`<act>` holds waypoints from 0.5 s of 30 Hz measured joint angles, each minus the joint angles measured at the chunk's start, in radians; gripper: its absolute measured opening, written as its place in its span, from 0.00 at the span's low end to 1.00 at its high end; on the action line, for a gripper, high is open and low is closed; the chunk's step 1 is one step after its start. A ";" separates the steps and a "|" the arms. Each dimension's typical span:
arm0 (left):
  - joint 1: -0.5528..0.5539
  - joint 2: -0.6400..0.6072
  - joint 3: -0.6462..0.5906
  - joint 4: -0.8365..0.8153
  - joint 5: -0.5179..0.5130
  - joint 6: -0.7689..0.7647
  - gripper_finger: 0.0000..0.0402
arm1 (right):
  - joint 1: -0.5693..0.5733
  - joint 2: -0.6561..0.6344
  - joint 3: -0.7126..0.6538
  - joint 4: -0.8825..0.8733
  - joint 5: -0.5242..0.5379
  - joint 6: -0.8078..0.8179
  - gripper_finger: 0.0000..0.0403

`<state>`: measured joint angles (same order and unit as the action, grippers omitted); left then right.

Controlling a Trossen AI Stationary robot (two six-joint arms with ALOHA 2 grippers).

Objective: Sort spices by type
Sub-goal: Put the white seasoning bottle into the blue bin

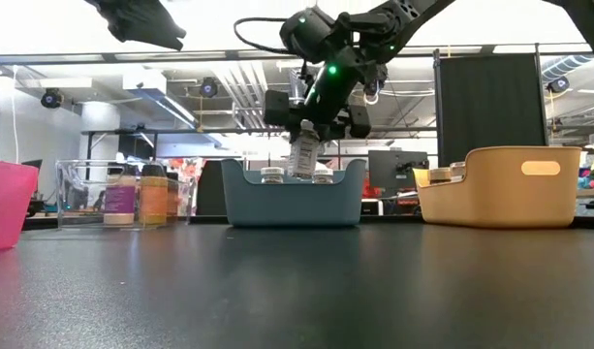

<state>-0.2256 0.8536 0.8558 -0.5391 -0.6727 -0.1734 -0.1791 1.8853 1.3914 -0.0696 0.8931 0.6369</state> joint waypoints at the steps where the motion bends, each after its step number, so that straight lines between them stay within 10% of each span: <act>1: 0.000 0.000 0.000 0.000 0.000 0.000 0.65 | -0.001 0.005 0.001 0.001 0.001 0.000 0.47; 15: 0.000 -0.001 0.000 0.001 0.001 0.000 0.65 | -0.021 0.085 0.007 0.054 0.009 0.016 0.47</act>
<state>-0.2256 0.8530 0.8558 -0.5384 -0.6716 -0.1734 -0.1998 1.9703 1.3981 -0.0154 0.9020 0.6530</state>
